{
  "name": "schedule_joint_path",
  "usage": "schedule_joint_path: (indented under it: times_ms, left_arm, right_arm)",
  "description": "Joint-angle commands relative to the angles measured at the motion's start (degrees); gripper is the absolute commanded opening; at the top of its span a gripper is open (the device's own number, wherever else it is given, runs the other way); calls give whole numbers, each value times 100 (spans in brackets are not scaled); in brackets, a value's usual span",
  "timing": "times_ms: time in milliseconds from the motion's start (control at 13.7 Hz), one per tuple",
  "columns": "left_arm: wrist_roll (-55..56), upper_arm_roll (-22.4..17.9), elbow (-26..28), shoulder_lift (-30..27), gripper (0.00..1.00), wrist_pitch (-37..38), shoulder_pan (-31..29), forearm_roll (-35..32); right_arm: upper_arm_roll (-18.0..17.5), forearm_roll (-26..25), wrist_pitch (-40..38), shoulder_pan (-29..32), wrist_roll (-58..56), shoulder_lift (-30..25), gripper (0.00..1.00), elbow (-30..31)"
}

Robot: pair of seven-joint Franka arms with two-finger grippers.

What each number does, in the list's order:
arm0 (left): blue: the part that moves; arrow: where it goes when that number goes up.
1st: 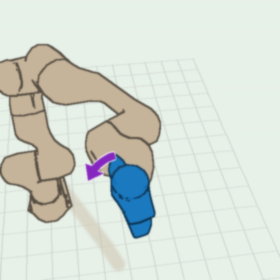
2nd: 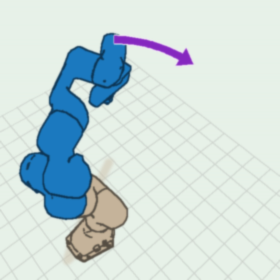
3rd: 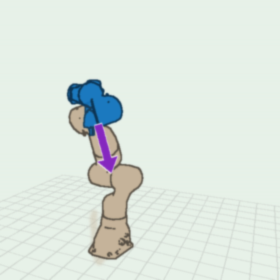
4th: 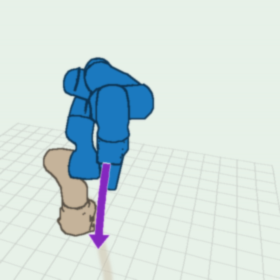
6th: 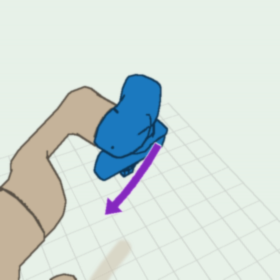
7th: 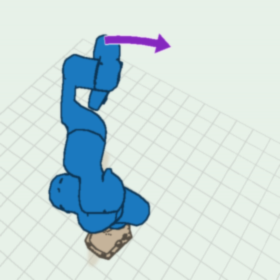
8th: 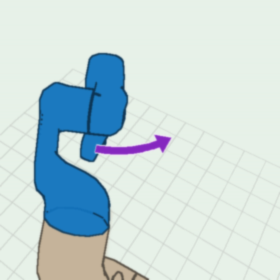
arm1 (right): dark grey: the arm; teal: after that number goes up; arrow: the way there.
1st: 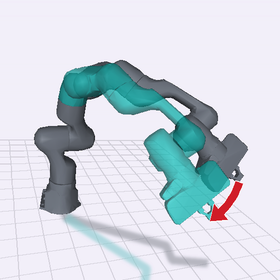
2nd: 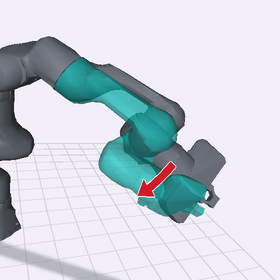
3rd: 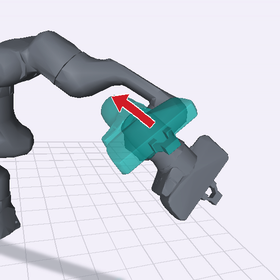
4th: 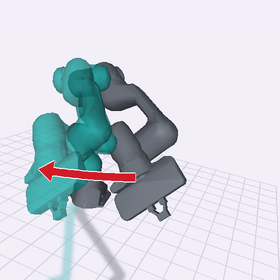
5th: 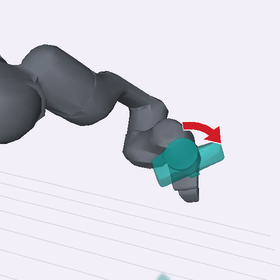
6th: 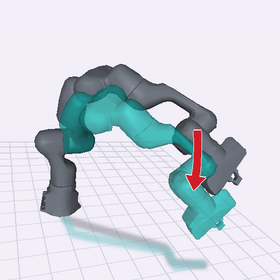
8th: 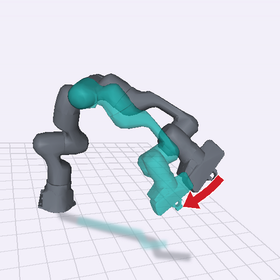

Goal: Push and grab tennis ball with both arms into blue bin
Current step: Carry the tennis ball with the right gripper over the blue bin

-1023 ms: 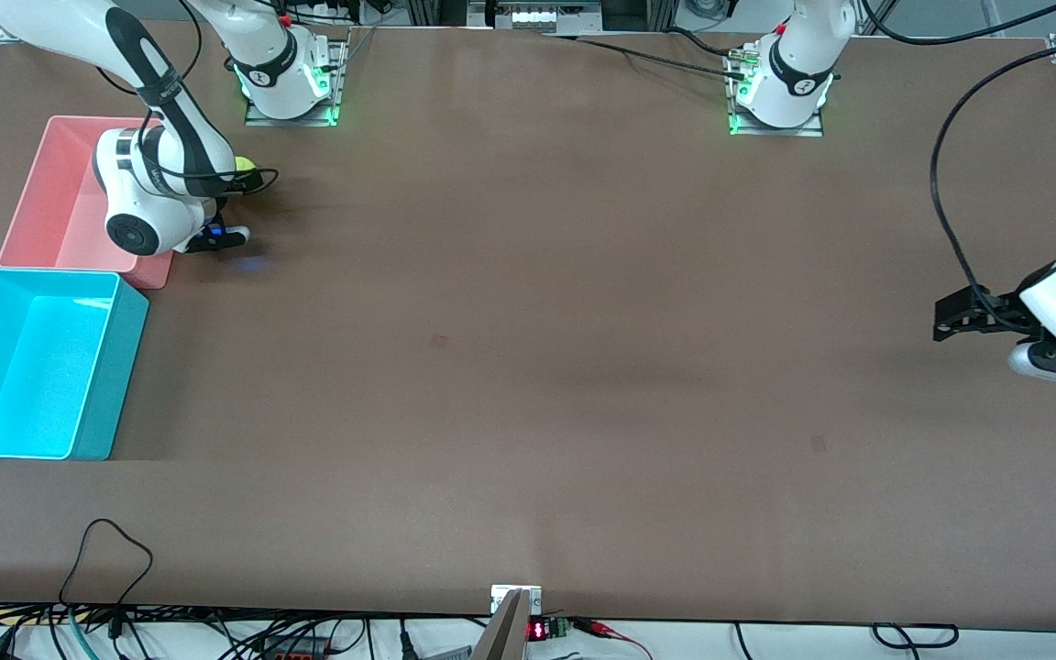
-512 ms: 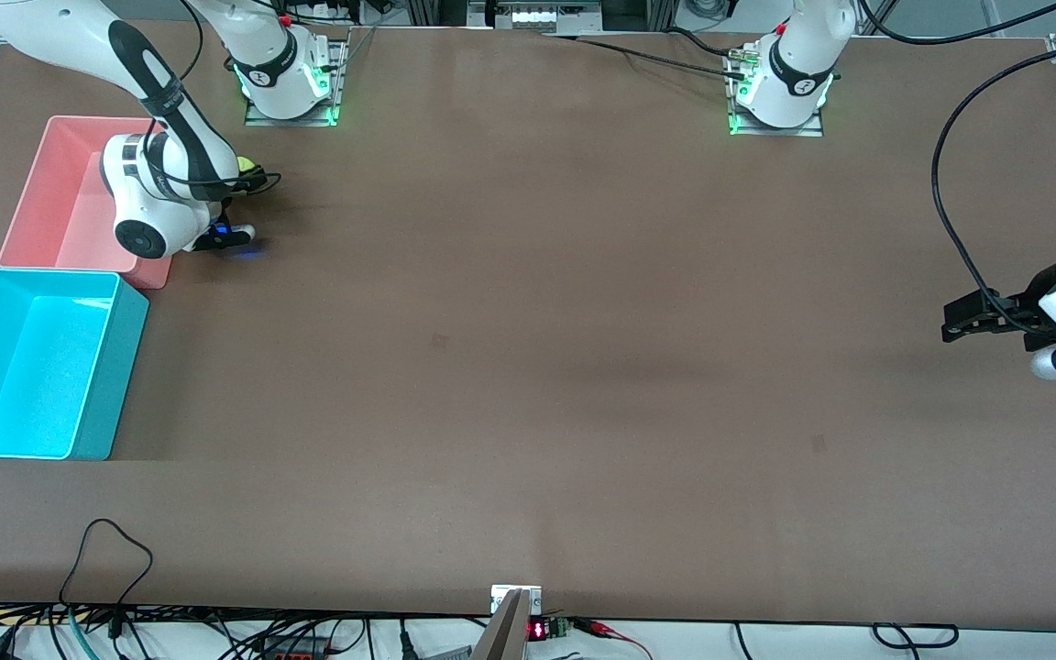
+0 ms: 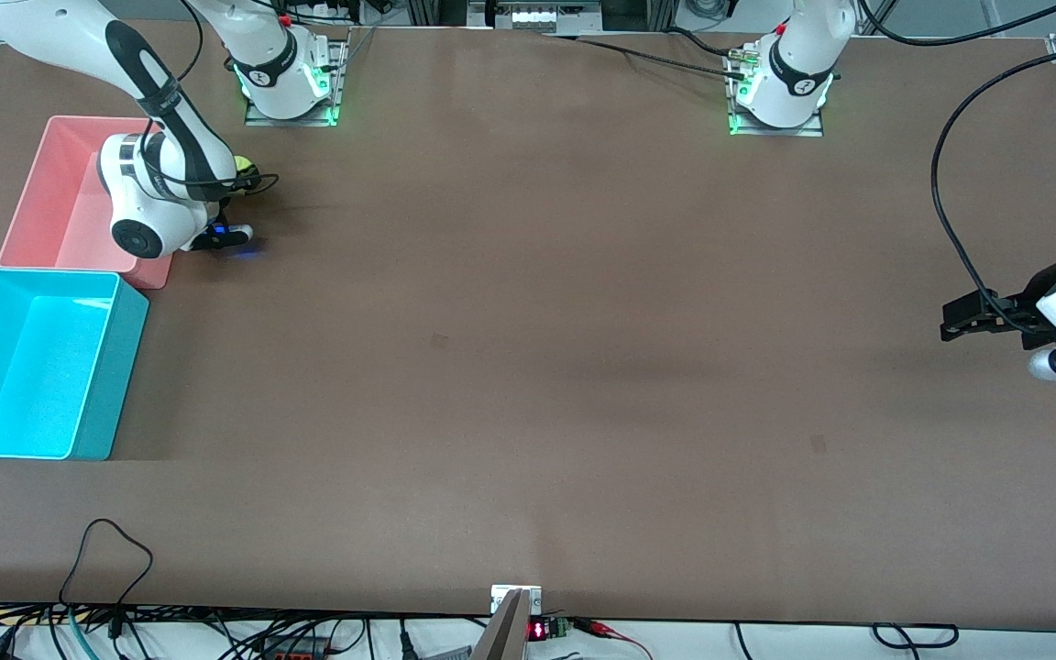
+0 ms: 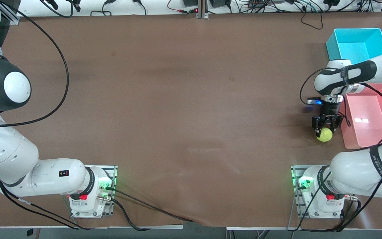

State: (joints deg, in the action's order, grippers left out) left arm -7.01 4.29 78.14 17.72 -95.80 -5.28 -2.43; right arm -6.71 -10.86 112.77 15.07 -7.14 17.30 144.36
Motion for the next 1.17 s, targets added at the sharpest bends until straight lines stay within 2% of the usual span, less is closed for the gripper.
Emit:
schedule_joint_path:
  times_ms: [0,438,658,804,1096]
  left_arm:
    - [33,-51,184,-190,100,26,18,84]
    - [243,-94,176,-199,100,-18,105,286]
    - [526,-647,132,-225,100,288,588,295]
    - [525,-675,245,-330,100,316,589,462]
    - [640,-622,973,-777,100,-25,501,708]
  right_arm:
    - [-58,-101,61,128,-77,1,26,22]
    - [-58,-92,96,102,-85,-34,26,-284]
    - [-67,-57,87,93,-85,-25,26,-968]
    - [-76,-48,-9,75,-94,-8,26,-1548]
    - [-76,-65,-422,22,-181,-8,26,-2683]
